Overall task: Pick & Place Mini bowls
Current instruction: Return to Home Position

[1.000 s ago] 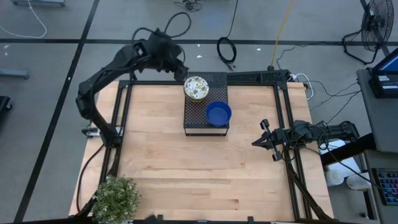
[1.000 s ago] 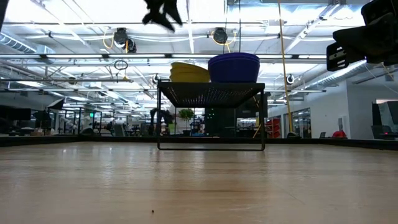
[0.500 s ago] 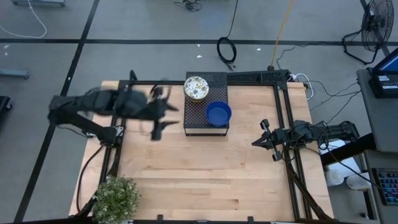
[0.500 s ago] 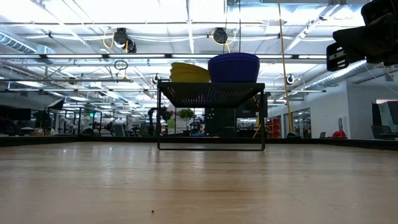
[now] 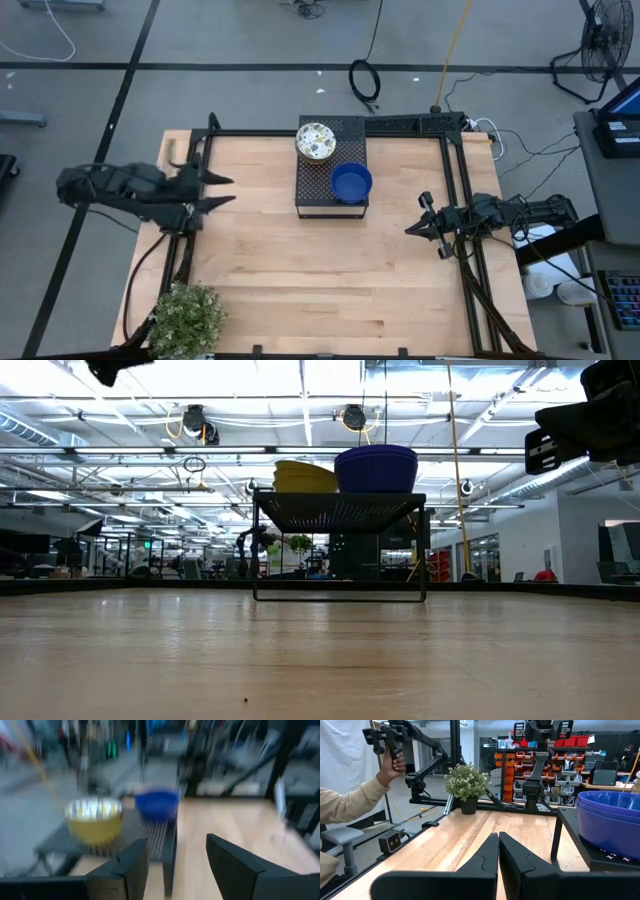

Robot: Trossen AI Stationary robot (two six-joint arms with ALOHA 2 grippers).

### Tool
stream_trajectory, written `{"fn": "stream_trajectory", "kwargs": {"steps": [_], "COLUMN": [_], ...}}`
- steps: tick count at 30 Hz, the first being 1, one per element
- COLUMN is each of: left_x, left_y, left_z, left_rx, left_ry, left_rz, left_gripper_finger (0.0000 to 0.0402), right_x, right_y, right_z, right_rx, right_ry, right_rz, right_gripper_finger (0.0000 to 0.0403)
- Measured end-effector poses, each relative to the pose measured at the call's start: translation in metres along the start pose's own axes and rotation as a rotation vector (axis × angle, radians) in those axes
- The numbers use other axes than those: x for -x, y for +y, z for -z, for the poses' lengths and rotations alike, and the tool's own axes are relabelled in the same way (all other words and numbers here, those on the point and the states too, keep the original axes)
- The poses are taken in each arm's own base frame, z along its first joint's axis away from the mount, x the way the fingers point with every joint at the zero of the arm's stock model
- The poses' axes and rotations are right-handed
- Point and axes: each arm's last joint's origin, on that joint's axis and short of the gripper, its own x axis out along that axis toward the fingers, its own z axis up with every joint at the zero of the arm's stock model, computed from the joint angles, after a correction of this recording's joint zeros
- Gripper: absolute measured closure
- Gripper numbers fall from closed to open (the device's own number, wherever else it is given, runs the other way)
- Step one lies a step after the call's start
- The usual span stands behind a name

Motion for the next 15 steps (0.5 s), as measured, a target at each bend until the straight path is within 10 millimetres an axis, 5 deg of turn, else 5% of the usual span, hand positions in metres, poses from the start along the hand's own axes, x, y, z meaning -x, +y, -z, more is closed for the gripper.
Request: {"fn": "stream_trajectory", "kwargs": {"steps": [7, 15], "left_x": [0.011, -0.001], "left_y": [0.002, -0.001], "left_z": [0.046, 0.086], "left_rx": [-0.076, -0.068], "left_ry": [-0.25, -0.296], "left_rz": [0.107, 0.106], "left_gripper_finger": [0.0203, 0.0203], "right_x": [0.0, 0.0], "right_y": [0.0, 0.0], "right_z": [0.0, 0.0], "right_rx": [0.0, 0.0], "right_ry": [0.0, 0.0], "right_rz": [0.0, 0.0], "right_gripper_finger": [0.0403, 0.0403]}}
